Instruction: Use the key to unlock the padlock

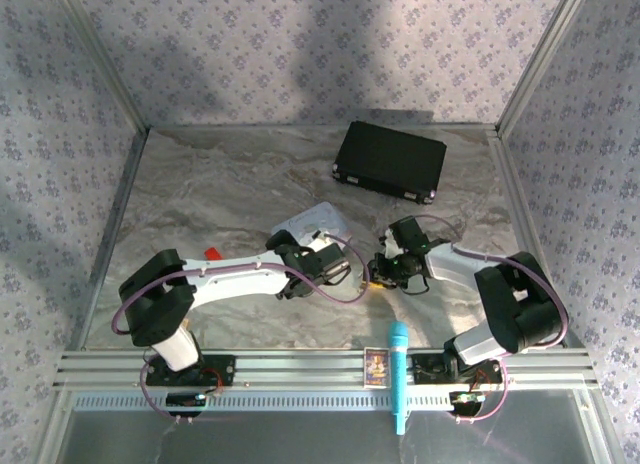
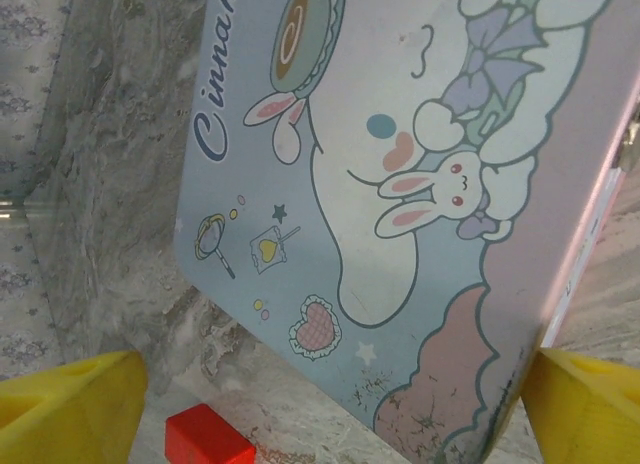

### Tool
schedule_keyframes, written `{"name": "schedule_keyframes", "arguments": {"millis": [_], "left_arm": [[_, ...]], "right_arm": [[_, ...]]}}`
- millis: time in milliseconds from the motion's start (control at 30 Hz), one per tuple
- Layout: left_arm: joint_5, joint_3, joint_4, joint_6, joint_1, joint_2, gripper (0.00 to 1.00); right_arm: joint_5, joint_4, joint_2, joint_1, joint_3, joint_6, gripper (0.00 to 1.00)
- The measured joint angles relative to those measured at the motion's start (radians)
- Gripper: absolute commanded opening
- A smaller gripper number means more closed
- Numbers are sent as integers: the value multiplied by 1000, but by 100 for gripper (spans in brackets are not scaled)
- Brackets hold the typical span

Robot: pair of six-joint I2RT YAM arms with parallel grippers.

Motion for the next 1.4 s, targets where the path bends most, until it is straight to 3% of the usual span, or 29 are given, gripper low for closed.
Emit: {"name": "schedule_keyframes", "arguments": {"millis": [67,400,667,833,1000,1100,1200,1233,1400], "left_arm": [[-6,0,0,-9,-4,0,95],[-17,4,-14,-50,-11,-31,97],[-71,28,-146,-236,-10,4,98],[-92,28,-211,-304,34,25,100],[-86,-12,-148,-277,167,13,100],[-81,-19,-114,-237,226,-5,100],[-53,-25,-76,-201,238,-31,100],[-42,-35,-58,-199,235,-44,100],[67,-171,23,-187,196,-261,100]], "right_arm": [[8,-13,-5,-2,0,-11,33],[78,-84,-58,-3,7,-32,39],[237,-201,-146,5,20,-56,53],[277,-232,-162,6,63,-68,55],[295,-235,-166,13,73,-71,57],[303,-248,-186,13,73,-75,64],[315,-268,-219,13,81,-86,73],[319,-274,-230,11,85,-89,85],[379,-291,-328,-24,105,-113,88]]}}
